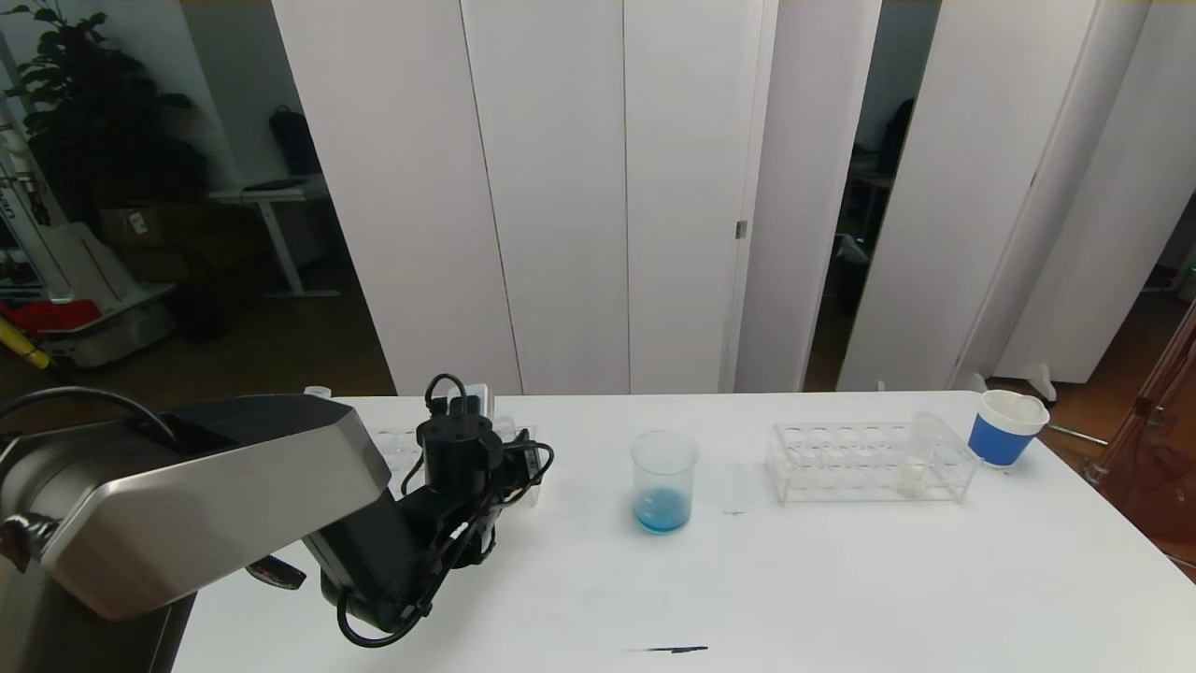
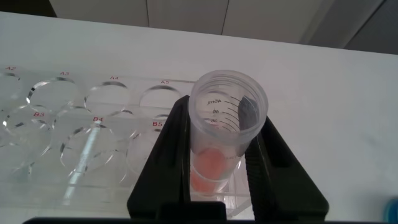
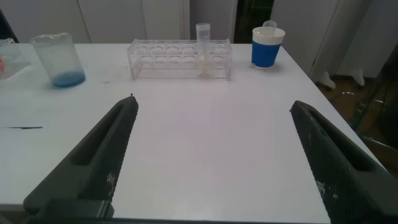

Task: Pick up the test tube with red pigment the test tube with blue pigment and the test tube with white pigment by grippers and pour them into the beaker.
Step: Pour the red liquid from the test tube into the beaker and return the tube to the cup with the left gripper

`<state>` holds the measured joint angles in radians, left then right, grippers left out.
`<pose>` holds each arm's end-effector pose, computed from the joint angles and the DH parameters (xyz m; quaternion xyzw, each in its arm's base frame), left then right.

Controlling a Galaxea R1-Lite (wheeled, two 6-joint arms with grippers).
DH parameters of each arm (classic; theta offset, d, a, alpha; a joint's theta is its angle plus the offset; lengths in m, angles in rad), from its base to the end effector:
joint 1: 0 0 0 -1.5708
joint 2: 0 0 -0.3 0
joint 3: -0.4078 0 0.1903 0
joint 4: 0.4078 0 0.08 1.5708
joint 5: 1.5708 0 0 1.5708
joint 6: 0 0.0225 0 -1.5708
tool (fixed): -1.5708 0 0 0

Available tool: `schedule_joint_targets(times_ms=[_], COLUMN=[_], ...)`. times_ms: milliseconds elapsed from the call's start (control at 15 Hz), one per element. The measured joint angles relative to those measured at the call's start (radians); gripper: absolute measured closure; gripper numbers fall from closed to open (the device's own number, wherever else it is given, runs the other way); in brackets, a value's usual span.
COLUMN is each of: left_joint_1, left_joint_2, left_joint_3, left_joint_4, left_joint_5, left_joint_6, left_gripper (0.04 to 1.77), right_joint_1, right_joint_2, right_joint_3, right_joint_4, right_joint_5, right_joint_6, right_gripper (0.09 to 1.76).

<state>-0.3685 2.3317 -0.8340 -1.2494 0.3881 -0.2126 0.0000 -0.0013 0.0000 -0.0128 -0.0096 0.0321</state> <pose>0.3693 -0.1335 0.0238 -0.0598 0.1134 0.0219 0.9915 -0.0229 -0.0002 0.0768 0.0161 -0.0071 -0.0047 0.9998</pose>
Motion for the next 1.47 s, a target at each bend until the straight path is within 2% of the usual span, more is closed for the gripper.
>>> schedule_joint_targets(times_ms=[867,1467], left_joint_1=[-0.004,-0.014], left_joint_2=[-0.020,-0.139], left_joint_3=[0.005,0.018], left_joint_4=[0.016,0.031], left_joint_5=[0.001,0.010], left_joint_6=[0.008,0.101], left_gripper=[1.23,1.23], right_joint_1=[0.000,0.000], right_joint_2=[0.000,0.000], right_joint_3=[0.000,0.000], right_joint_4=[0.000,0.000], right_joint_5=[0.000,0.000], right_joint_6=[0.000,0.000], right_gripper=[0.10,0.10])
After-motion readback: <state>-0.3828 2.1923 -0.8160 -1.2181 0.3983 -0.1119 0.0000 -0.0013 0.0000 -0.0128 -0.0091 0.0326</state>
